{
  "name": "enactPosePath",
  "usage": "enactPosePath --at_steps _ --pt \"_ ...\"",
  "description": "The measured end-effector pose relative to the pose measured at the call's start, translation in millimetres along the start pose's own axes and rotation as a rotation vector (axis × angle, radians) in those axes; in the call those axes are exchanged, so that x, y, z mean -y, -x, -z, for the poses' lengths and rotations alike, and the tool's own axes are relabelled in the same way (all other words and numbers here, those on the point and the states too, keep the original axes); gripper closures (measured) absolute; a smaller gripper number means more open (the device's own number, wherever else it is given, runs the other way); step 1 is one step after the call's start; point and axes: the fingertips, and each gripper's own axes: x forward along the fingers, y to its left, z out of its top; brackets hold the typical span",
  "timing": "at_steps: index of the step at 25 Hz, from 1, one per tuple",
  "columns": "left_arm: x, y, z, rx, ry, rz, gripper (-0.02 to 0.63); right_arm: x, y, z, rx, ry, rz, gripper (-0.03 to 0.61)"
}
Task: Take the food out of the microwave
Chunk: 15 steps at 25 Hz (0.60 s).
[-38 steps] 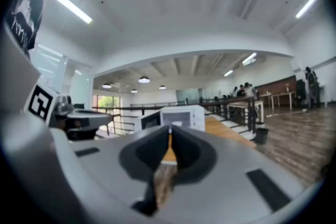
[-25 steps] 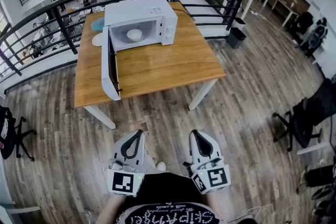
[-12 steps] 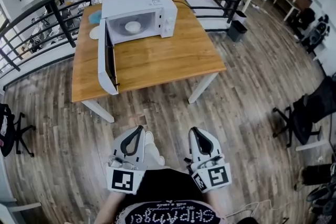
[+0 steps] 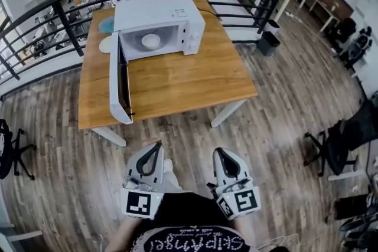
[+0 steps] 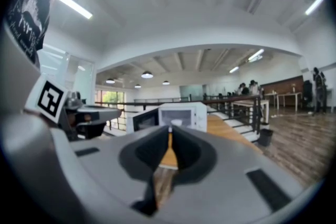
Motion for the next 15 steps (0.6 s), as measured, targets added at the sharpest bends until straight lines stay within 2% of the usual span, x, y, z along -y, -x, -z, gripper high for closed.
enactPosePath --at_steps 4,8,15 --pt "-28.0 -29.3 -10.6 0.006 -0.004 -0.014 0.581 9.9 -36.2 -18.6 0.004 0.009 -0.003 0.538" --pt "-49.7 -55.0 -12.4 -0.001 -0.04 0.012 0.581 13.4 -68.3 -31.7 0.019 0.026 -0.021 0.538" --pt "-80.7 -84.5 -14.0 0.023 -0.05 0.027 0.581 13.3 -116.8 -20.1 -0.028 0.039 -0.046 0.538"
